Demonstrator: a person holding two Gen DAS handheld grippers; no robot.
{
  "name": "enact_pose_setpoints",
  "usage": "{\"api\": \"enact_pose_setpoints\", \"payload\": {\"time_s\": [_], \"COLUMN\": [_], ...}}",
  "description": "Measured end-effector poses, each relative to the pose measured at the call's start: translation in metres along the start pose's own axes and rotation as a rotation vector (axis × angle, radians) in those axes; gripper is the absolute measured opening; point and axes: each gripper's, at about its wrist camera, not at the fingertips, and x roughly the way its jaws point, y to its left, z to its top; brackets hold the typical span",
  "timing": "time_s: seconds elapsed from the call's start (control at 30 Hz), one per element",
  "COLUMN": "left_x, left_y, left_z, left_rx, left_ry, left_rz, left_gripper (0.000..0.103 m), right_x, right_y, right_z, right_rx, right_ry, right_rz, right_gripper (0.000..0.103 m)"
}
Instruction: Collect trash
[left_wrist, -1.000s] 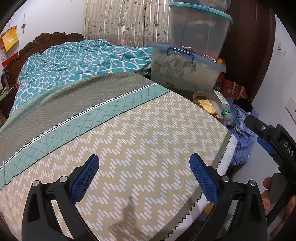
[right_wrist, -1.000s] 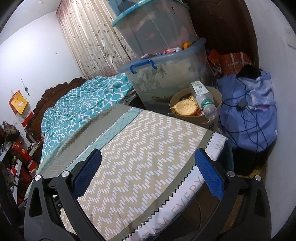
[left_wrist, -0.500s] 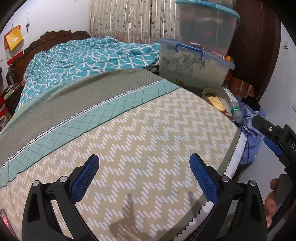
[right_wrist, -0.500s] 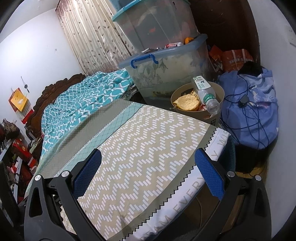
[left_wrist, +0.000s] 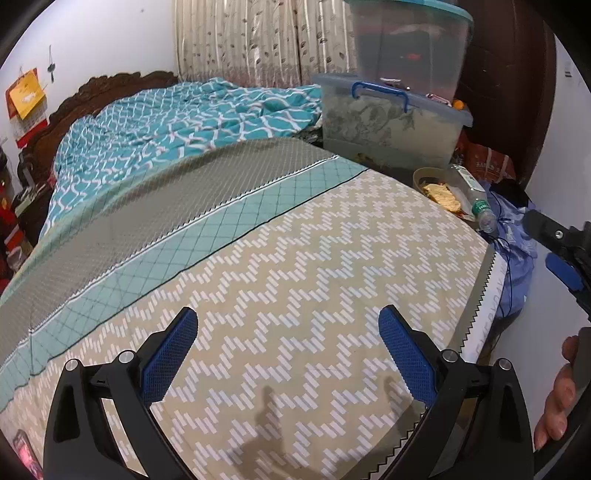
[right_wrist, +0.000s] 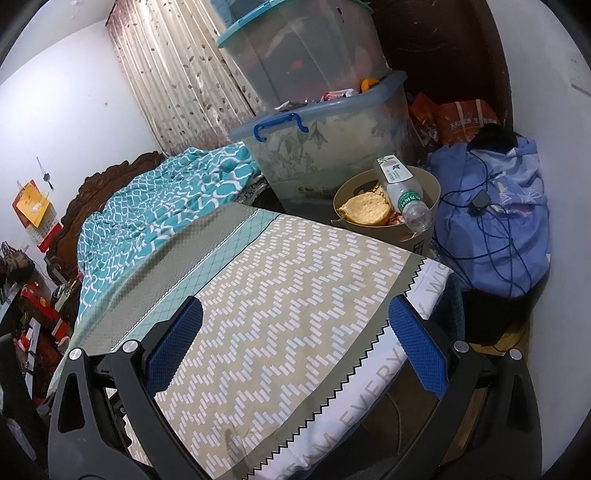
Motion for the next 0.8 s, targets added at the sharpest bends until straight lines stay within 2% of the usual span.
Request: {"api": "enact_pose_setpoints", "payload": {"time_s": [0.8], "left_x": [-0.0028], "left_y": [0.0049], "left_z": [0.0019], "left_rx": [-0.013], "left_ry": [0.021], "left_rz": [0.019], "left_gripper": [0.094], "right_x": [0.0043], "right_y": [0.0026], "right_z": [-0.0041], "right_rx": [0.004], "right_ry": [0.018], "right_rz": [0.012], "right_gripper": [0.1]}}
